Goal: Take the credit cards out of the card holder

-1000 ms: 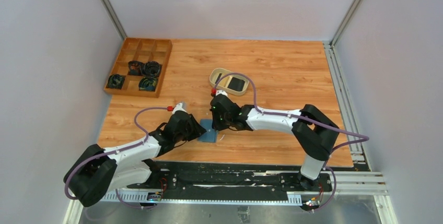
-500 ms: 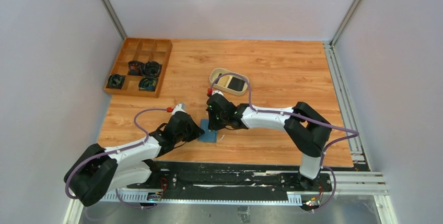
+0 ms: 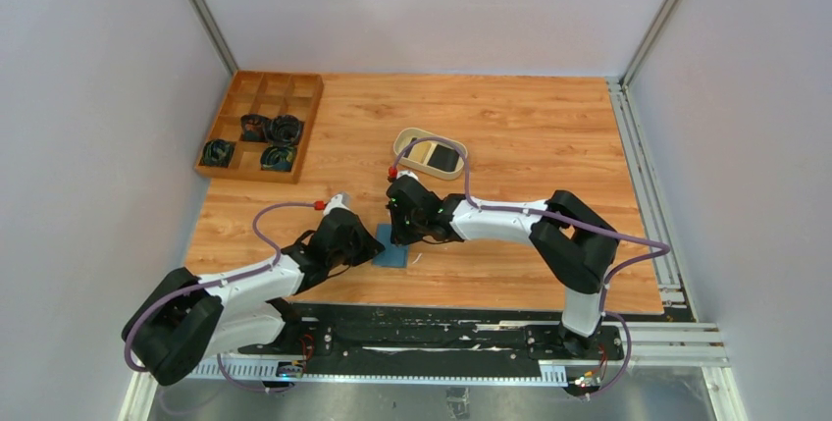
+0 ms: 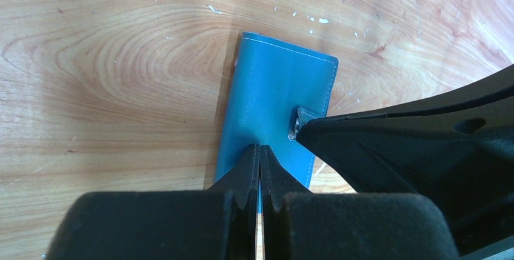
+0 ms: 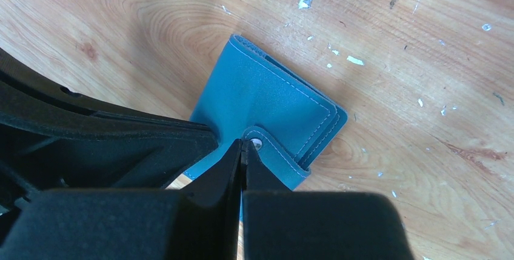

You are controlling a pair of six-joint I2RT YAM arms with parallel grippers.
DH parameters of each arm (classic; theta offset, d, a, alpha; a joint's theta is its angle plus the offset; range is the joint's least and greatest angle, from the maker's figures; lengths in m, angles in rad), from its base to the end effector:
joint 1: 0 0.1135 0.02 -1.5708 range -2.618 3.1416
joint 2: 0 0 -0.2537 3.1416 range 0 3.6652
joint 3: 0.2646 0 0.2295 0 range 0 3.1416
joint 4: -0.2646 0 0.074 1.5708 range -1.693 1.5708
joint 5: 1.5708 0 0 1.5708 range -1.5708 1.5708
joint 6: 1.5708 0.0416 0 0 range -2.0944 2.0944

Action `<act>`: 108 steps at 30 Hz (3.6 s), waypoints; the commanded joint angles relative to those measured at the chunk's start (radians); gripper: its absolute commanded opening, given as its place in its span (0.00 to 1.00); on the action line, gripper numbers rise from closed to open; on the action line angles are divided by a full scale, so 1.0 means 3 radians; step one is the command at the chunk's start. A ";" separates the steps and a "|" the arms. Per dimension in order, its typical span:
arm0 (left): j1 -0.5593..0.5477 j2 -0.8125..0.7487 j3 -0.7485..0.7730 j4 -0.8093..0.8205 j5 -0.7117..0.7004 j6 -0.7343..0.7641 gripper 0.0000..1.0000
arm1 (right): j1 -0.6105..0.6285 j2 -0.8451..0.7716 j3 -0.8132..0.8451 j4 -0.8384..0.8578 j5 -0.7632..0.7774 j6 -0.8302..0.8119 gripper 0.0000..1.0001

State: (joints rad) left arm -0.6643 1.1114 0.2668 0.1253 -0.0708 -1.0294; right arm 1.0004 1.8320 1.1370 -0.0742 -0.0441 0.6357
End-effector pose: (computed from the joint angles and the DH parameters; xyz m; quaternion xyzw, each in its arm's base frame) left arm 0.1485 -0.1126 0.1390 -0.1796 0.8924 -0.2879 0.2975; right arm 0.2021 0.3184 0.1825 -0.1754 0.9037 0.2985 0.2519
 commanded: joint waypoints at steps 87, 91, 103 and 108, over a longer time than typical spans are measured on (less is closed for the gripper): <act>-0.0025 0.0260 0.0051 -0.0477 -0.0189 0.0040 0.00 | -0.0500 0.0545 -0.2327 0.4523 -0.1085 0.1986 0.52; -0.0025 0.0267 0.0061 -0.0481 -0.0189 0.0041 0.00 | -0.0497 0.0734 -0.2320 0.4776 -0.1101 0.2115 0.52; -0.0025 0.0257 0.0056 -0.0507 -0.0193 0.0046 0.00 | -0.0502 0.1306 -0.2229 0.5557 -0.1086 0.2510 0.52; -0.0025 0.0233 0.0044 -0.0524 -0.0204 0.0049 0.00 | -0.0502 0.1294 -0.2179 0.5517 -0.1068 0.2531 0.51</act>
State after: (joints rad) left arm -0.6647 1.1545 0.3077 0.0948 -0.0914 -1.0367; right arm 0.8433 2.1464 0.4911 1.6096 -0.3672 1.4265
